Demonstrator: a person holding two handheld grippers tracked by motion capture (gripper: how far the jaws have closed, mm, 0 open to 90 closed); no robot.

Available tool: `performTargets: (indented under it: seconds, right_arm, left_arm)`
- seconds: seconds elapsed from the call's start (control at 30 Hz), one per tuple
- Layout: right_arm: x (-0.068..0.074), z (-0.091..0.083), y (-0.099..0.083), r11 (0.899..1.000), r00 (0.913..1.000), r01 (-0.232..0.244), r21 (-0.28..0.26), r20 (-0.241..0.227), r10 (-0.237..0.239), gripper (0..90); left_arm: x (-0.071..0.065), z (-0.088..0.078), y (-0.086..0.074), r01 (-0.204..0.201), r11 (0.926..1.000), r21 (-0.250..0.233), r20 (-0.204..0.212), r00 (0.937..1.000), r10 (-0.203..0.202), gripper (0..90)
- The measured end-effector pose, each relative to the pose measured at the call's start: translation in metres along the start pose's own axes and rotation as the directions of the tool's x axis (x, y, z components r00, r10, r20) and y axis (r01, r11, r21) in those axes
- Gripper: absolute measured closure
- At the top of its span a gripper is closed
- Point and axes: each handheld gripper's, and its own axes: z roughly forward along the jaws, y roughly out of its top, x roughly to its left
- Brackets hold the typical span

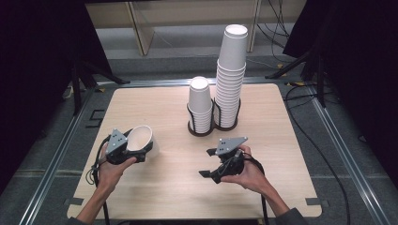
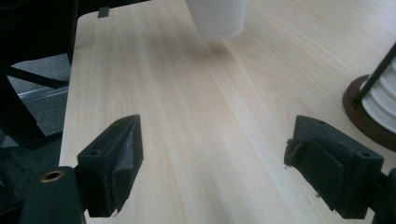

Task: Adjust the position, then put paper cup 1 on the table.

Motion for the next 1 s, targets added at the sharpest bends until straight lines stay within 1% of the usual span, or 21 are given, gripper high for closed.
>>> performTargets:
  seconds: [0.03, 0.07, 0.1, 0.17, 0.23, 0.27, 0.3, 0.33, 0.37, 0.4, 0.5, 0.53, 0.57, 0.63, 0.67, 0.7, 0.77, 0.83, 0.87, 0.93, 1.0]
  right_arm:
    - [-0.001, -0.003, -0.002, 1.0, 0.9999, 0.002, 0.0, 0.01, -0.002, 18.2]
    - [-0.001, -0.004, -0.004, 1.0, 1.0, -0.007, 0.005, 0.007, 0.007, 18.2]
    - [0.0, -0.005, -0.005, 1.0, 0.9999, -0.008, 0.005, 0.009, 0.008, 18.2]
    - [-0.001, -0.006, -0.007, 1.0, 0.9999, -0.009, 0.006, 0.014, 0.009, 18.2]
    - [-0.001, -0.007, -0.008, 1.0, 0.9999, -0.012, 0.006, 0.012, 0.012, 18.2]
    - [-0.001, -0.007, -0.008, 1.0, 0.9998, -0.013, 0.008, 0.014, 0.013, 18.2]
    - [-0.002, -0.008, -0.011, 1.0, 0.9996, -0.021, 0.004, 0.02, 0.02, 18.2]
    - [-0.002, -0.008, -0.011, 1.0, 0.9996, -0.021, 0.004, 0.02, 0.02, 18.2]
    - [-0.002, -0.009, -0.012, 1.0, 0.9995, -0.021, 0.016, 0.024, 0.021, 18.2]
    - [-0.002, -0.008, -0.013, 1.0, 0.9993, -0.021, 0.015, 0.03, 0.021, 18.2]
    - [-0.003, -0.01, -0.014, 1.0, 0.9994, -0.012, 0.019, 0.031, 0.011, 18.2]
    - [-0.002, -0.01, -0.015, 0.999, 0.9993, -0.024, 0.022, 0.028, 0.023, 18.1]
    - [-0.003, -0.01, -0.015, 0.999, 0.9994, -0.024, 0.023, 0.027, 0.023, 18.1]
    - [-0.003, -0.01, -0.016, 0.999, 0.9992, -0.026, 0.025, 0.03, 0.025, 18.1]
    - [-0.003, -0.009, -0.017, 0.999, 0.9993, -0.029, 0.023, 0.025, 0.028, 18.1]
    - [-0.003, -0.01, -0.019, 0.999, 0.9992, -0.018, 0.03, 0.036, 0.017, 18.0]
    - [-0.004, -0.01, -0.02, 0.999, 0.9991, -0.026, 0.032, 0.033, 0.025, 17.9]
    - [-0.004, -0.011, -0.021, 0.999, 0.999, -0.026, 0.035, 0.036, 0.025, 17.9]
    - [-0.003, -0.011, -0.022, 0.999, 0.9989, -0.04, 0.036, 0.027, 0.039, 17.9]
    - [-0.003, -0.011, -0.023, 0.999, 0.9989, -0.037, 0.039, 0.029, 0.036, 17.9]
    - [-0.003, -0.011, -0.024, 0.998, 0.9987, -0.038, 0.05, 0.035, 0.036, 18.0]
  left_arm:
    - [0.003, 0.004, 0.0, 0.008, 1.0, 0.005, -0.012, 0.9999, -0.008, 12.3]
    - [0.003, 0.004, 0.0, 0.008, 1.0, 0.005, -0.012, 0.9999, -0.008, 12.3]
    - [0.007, 0.006, 0.0, 0.007, 0.9999, 0.008, -0.022, 0.9997, -0.007, 12.3]
    - [0.011, 0.009, 0.001, 0.008, 0.9999, 0.007, -0.028, 0.9996, -0.008, 12.3]
    - [0.012, 0.01, 0.001, 0.016, 0.9999, 0.005, -0.025, 0.9996, -0.016, 12.2]
    - [0.015, 0.011, 0.002, 0.021, 0.9998, 0.005, -0.031, 0.9993, -0.021, 12.2]
    - [0.017, 0.011, 0.002, 0.025, 0.9996, 0.016, -0.039, 0.999, -0.024, 12.2]
    - [0.019, 0.013, 0.002, 0.031, 0.9994, 0.011, -0.039, 0.9988, -0.031, 12.2]
    - [0.022, 0.016, 0.001, 0.035, 0.9991, 0.023, -0.044, 0.9985, -0.034, 12.2]
    - [0.025, 0.018, 0.001, 0.037, 0.9991, 0.02, -0.047, 0.9982, -0.036, 12.2]
    - [0.028, 0.02, 0.0, 0.047, 0.9985, 0.026, -0.056, 0.9974, -0.046, 12.2]
    - [0.03, 0.021, 0.001, 0.049, 0.9984, 0.027, -0.065, 0.9968, -0.047, 12.2]
    - [0.034, 0.023, 0.001, 0.056, 0.998, 0.031, -0.071, 0.9961, -0.053, 12.2]
    - [0.035, 0.025, 0.001, 0.056, 0.9981, 0.026, -0.069, 0.9962, -0.054, 12.2]
    - [0.036, 0.026, 0.002, 0.056, 0.9978, 0.034, -0.073, 0.9959, -0.054, 12.2]
    - [0.038, 0.029, 0.002, 0.058, 0.9979, 0.029, -0.075, 0.9956, -0.056, 12.2]
    - [0.04, 0.032, 0.002, 0.058, 0.9978, 0.03, -0.075, 0.9956, -0.056, 12.1]
    - [0.042, 0.036, 0.002, 0.059, 0.9976, 0.037, -0.085, 0.9949, -0.055, 12.1]
    - [0.042, 0.037, 0.002, 0.059, 0.9977, 0.033, -0.08, 0.9952, -0.056, 12.1]
    - [0.043, 0.038, 0.003, 0.057, 0.9975, 0.041, -0.084, 0.995, -0.054, 12.1]
    - [0.045, 0.044, 0.002, 0.057, 0.9976, 0.038, -0.074, 0.9957, -0.054, 12.0]
